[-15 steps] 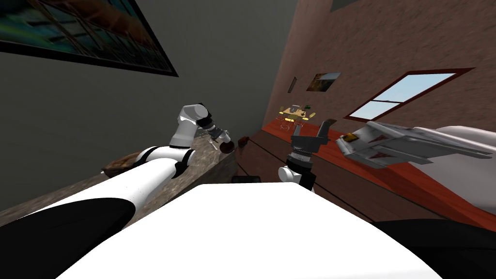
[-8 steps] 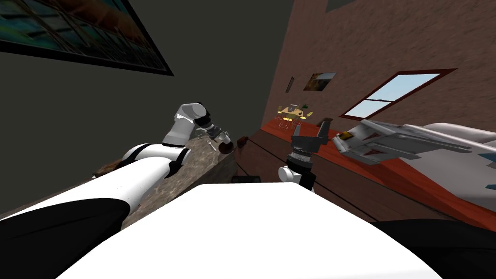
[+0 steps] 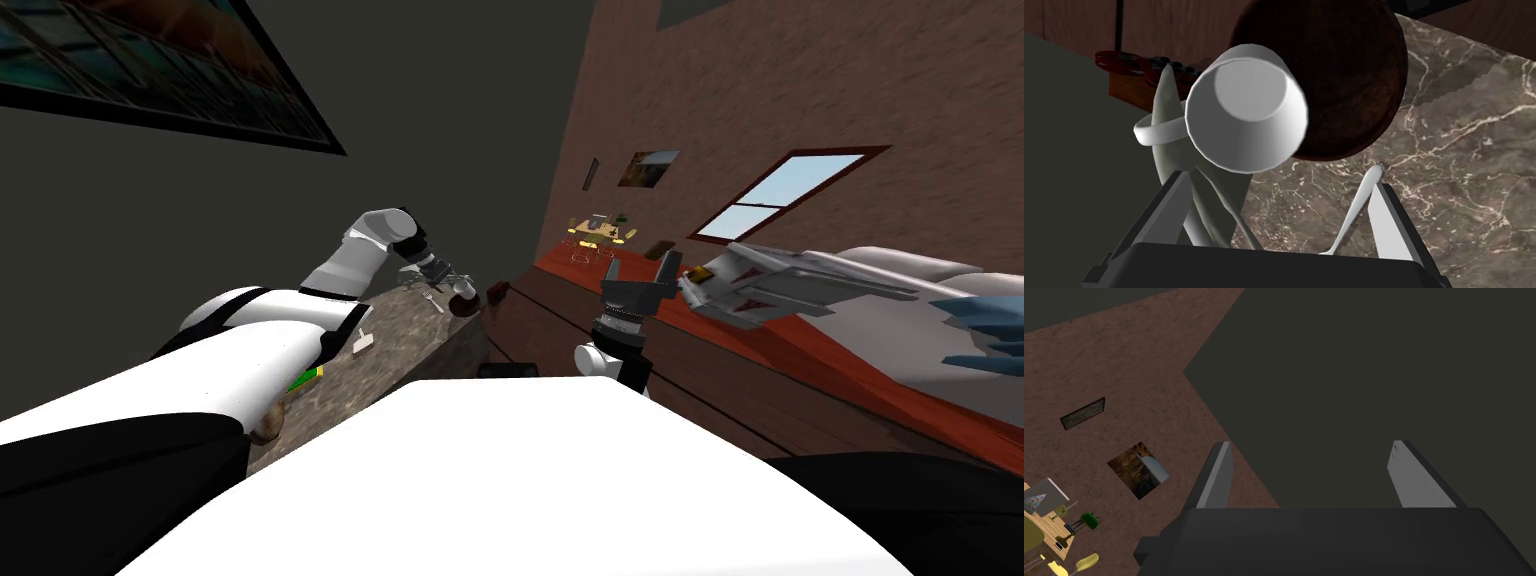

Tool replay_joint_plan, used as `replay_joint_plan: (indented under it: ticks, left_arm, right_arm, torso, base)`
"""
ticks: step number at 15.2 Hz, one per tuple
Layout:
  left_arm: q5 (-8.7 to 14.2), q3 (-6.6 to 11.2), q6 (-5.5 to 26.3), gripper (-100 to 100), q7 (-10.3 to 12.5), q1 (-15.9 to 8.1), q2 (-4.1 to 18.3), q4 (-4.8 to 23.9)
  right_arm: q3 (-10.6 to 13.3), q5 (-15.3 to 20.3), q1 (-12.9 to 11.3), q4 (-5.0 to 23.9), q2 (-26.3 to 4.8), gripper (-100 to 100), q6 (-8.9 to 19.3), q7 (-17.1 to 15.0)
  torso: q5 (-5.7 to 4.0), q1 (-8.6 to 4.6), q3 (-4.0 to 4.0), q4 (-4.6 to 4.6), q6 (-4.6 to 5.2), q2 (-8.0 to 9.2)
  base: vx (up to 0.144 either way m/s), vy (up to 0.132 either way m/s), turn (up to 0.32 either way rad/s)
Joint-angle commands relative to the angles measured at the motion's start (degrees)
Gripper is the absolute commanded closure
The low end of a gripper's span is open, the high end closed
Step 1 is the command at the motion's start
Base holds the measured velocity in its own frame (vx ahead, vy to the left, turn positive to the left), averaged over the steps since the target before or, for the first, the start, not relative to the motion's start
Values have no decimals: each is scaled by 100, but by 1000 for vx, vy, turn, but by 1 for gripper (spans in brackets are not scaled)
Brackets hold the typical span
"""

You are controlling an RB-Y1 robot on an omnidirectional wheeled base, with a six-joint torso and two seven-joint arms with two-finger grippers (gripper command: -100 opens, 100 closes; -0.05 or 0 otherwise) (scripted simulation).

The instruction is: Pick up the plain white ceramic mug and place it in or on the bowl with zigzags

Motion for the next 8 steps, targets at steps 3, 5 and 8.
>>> replay_joint_plan:
  ticks: [3, 5, 8]
  left_arm:
    - [499, -402, -262, -100, 98, -131, 382, 196]
    - [723, -611, -399, -100, 147, -192, 596, 294]
    - [1077, -821, -536, -100, 196, -254, 809, 392]
  right_arm:
    - [0, 0, 0, 0, 0, 0, 0, 0]
    - [0, 0, 0, 0, 0, 0, 0, 0]
    - [0, 0, 0, 0, 0, 0, 0, 0]
  torso:
    - [0, -2, 0, 0, -1, -1]
    - [0, -2, -1, 0, 0, -1]
    - [0, 0, 0, 0, 0, 0]
  base:
    - [-5, 12, -49]
    - [-6, 13, -79]
    - [-8, 16, -81]
